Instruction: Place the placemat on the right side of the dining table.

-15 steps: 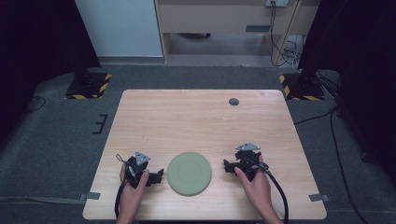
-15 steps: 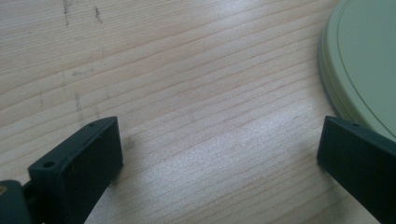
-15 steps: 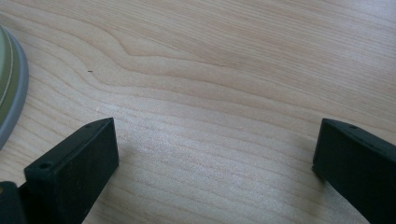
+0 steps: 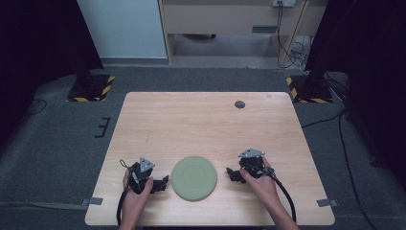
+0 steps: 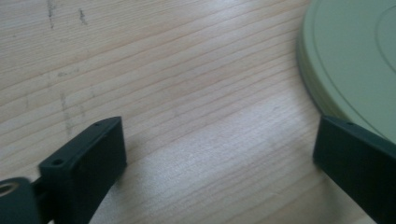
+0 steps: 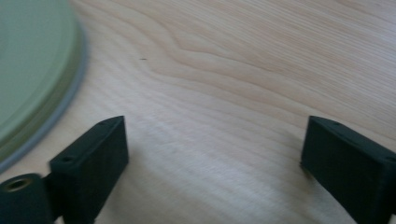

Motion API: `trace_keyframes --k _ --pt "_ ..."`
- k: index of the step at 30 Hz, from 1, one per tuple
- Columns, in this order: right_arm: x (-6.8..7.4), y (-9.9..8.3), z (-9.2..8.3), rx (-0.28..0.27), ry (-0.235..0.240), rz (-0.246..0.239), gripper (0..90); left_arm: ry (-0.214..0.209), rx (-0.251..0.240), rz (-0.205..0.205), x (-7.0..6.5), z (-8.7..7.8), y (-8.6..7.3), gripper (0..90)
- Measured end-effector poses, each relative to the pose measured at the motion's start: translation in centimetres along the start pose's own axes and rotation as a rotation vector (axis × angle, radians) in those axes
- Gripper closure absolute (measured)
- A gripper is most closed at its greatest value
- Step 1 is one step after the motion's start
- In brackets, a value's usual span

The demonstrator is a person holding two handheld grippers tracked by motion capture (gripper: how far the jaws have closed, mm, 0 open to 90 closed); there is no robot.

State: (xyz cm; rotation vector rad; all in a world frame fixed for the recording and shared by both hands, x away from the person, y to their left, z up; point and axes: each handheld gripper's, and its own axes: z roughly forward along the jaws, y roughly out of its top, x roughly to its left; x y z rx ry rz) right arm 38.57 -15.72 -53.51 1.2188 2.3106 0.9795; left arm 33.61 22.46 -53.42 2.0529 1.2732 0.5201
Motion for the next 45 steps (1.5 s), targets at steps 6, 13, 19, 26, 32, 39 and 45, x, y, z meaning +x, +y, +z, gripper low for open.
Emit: trace_keyframes --k 6,13,19,26,32,39,45 --pt "2.0 0.3 -2.5 -0.073 0.111 -0.05 7.6 -0.041 -0.043 0.026 -0.7 -1.4 0.4 2.6" --pt "3.2 -0.1 -2.8 -0.071 0.166 -0.082 6.7 -0.104 -0.027 0.053 -0.7 -1.2 0.3 3.1" --pt "4.9 -0.4 -2.4 -0.052 0.202 -0.127 6.5 -0.153 -0.015 0.062 -0.9 -1.0 0.2 3.0" --pt "5.9 -0.4 -2.0 -0.027 0.205 -0.146 6.4 -0.183 0.008 0.086 -1.3 -0.6 0.1 3.2" --pt "6.6 -0.2 -1.4 -0.007 0.199 -0.151 6.3 -0.187 0.006 0.089 -1.3 -0.5 0.1 2.1" --pt "6.6 0.1 -1.3 0.002 0.181 -0.16 4.3 -0.159 0.008 0.1 -1.7 -0.5 0.3 1.3" --pt "6.4 0.2 -1.2 -0.004 0.152 -0.163 4.4 -0.124 0.008 0.106 -2.1 -0.3 0.7 1.6"
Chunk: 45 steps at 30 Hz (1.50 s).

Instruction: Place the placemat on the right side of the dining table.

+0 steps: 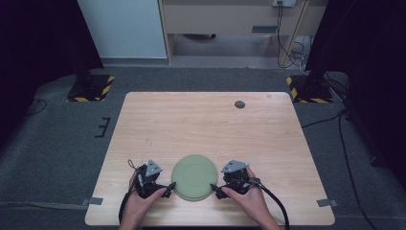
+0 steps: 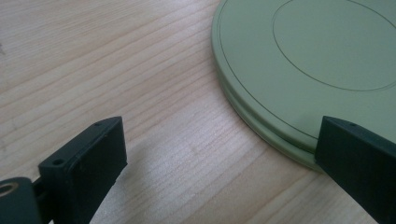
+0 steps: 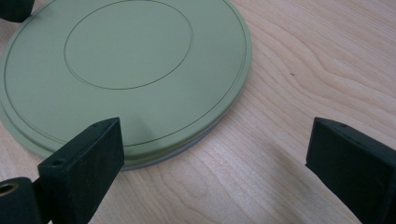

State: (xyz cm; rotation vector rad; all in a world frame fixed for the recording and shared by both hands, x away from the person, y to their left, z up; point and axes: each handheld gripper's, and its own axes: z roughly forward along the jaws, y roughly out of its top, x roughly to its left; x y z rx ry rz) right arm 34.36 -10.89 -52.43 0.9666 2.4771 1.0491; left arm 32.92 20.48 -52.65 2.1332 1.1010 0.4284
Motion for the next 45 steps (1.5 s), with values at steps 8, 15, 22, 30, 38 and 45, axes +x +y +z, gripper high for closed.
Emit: trace_keyframes --k 8,15,22,30,38,45 --pt "-0.18 0.01 -0.06 -0.005 -0.013 0.015 6.9 0.008 -0.008 -0.016 -0.05 0.08 0.0 2.6" --pt "0.14 0.0 0.08 0.001 0.002 0.018 4.4 0.018 -0.003 -0.018 -0.07 0.22 0.07 1.5" --pt "-0.41 0.11 0.19 0.005 -0.034 0.042 2.8 0.042 -0.008 -0.023 -0.17 0.53 0.4 1.2" --pt "-0.02 -0.07 0.09 0.018 -0.006 0.045 5.6 0.048 -0.003 -0.016 -0.32 0.49 0.43 1.7" --pt "-0.42 0.12 0.26 0.011 -0.034 0.053 3.8 0.064 -0.013 -0.02 -0.46 0.7 0.63 2.0" --pt "-0.15 0.06 0.17 0.011 -0.029 0.048 5.7 0.065 -0.009 -0.02 -0.49 0.75 0.68 1.6"
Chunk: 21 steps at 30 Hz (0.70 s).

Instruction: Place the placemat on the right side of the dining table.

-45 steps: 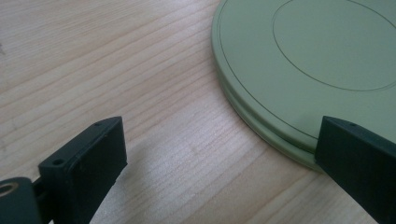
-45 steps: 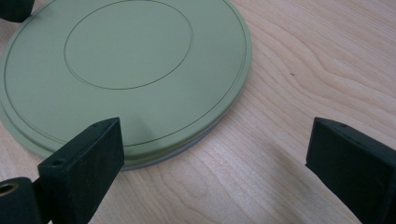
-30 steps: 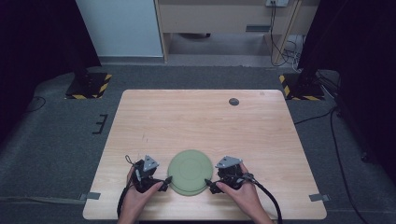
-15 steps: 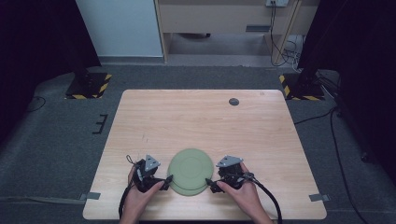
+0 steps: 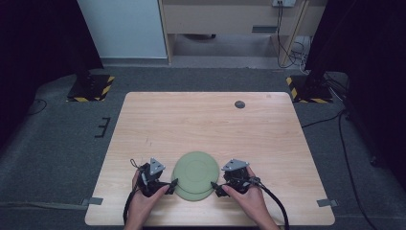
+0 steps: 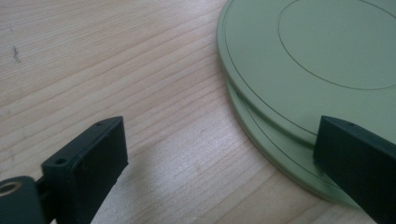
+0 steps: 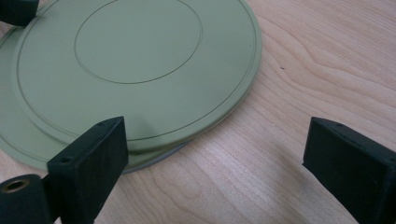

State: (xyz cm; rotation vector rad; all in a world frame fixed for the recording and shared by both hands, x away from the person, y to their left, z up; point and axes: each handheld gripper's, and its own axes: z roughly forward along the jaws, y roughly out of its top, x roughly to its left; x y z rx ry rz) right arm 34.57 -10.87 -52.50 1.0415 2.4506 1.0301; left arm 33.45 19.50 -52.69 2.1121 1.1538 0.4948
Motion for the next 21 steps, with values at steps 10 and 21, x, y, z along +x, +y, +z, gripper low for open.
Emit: trace_keyframes --k 10,21 --pt "-0.2 0.08 -0.06 -0.004 -0.001 0.015 7.1 0.002 -0.014 0.0 -0.22 0.01 -0.05 3.8" --pt "-0.1 0.04 0.08 0.0 -0.004 0.018 6.2 0.003 -0.016 0.0 -0.3 0.06 -0.05 3.7"
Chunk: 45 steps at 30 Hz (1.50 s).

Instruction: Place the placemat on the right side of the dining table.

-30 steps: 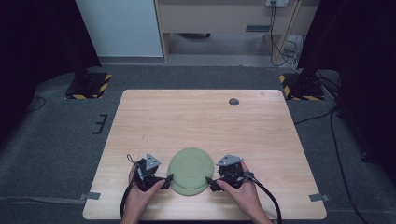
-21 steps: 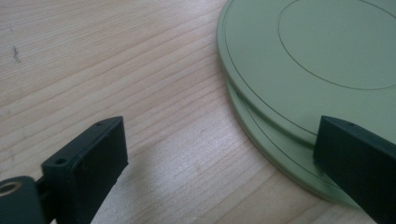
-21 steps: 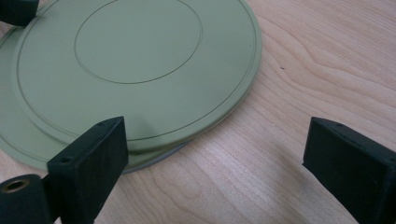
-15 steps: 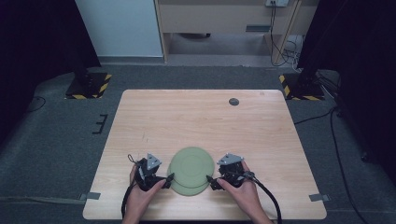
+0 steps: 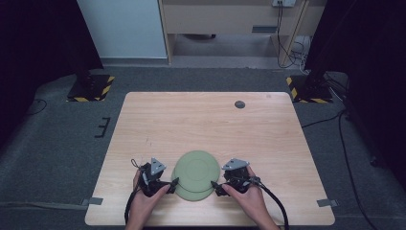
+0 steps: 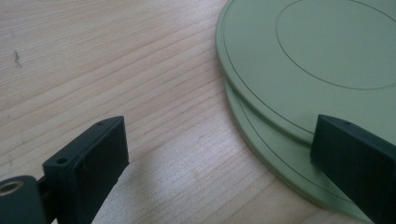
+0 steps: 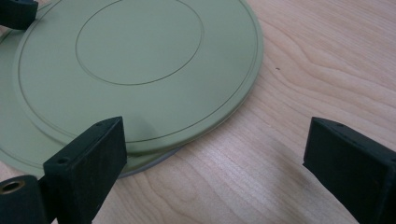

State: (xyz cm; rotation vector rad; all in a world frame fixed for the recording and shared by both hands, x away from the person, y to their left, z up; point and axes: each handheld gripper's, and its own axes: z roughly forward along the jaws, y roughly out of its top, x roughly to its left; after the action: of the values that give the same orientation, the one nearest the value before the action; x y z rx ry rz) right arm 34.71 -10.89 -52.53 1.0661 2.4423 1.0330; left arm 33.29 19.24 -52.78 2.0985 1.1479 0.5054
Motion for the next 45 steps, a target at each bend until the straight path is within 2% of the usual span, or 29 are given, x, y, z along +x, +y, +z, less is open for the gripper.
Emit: trace_keyframes --k 8,13,15,18,23,26,28,30,34,39,45 --pt "-0.1 0.1 0.1 -0.001 -0.019 0.003 3.9 0.022 -0.001 0.0 -0.1 0.3 0.3 2.3" --pt "0.0 0.1 0.0 0.0 -0.008 0.006 6.8 0.004 -0.004 0.005 -0.4 0.1 0.2 3.8" --pt "0.1 0.1 0.0 -0.006 0.001 0.002 6.5 0.021 0.001 0.011 -0.5 0.2 0.3 3.0" --pt "0.2 0.2 0.2 0.0 -0.013 -0.006 4.0 0.029 -0.004 0.003 -0.4 0.4 0.5 1.9" --pt "0.2 0.5 0.0 -0.003 -0.005 -0.011 7.3 0.019 -0.011 -0.005 -0.4 0.3 0.5 3.7" --pt "0.1 1.3 -0.4 0.006 0.032 -0.018 5.6 0.0 -0.007 0.009 -0.8 0.0 0.3 3.4" --pt "-0.1 2.1 -0.6 0.053 0.053 -0.043 5.0 -0.003 -0.005 0.019 -0.9 -0.1 0.3 3.3" --pt "-0.2 2.9 -0.6 0.075 0.06 -0.058 5.3 -0.004 -0.006 0.02 -1.0 -0.1 0.3 3.2" --pt "-1.2 4.8 -0.3 0.094 0.062 -0.053 6.4 -0.009 -0.003 0.023 -1.1 0.3 0.3 2.5" --pt "-2.0 7.1 1.0 0.156 0.119 -0.067 9.1 -0.009 0.003 0.023 -1.0 0.5 0.5 0.2" --pt "-2.8 8.7 3.2 0.187 0.15 -0.035 11.4 -0.007 -0.007 0.028 -1.2 0.3 0.4 3.0"
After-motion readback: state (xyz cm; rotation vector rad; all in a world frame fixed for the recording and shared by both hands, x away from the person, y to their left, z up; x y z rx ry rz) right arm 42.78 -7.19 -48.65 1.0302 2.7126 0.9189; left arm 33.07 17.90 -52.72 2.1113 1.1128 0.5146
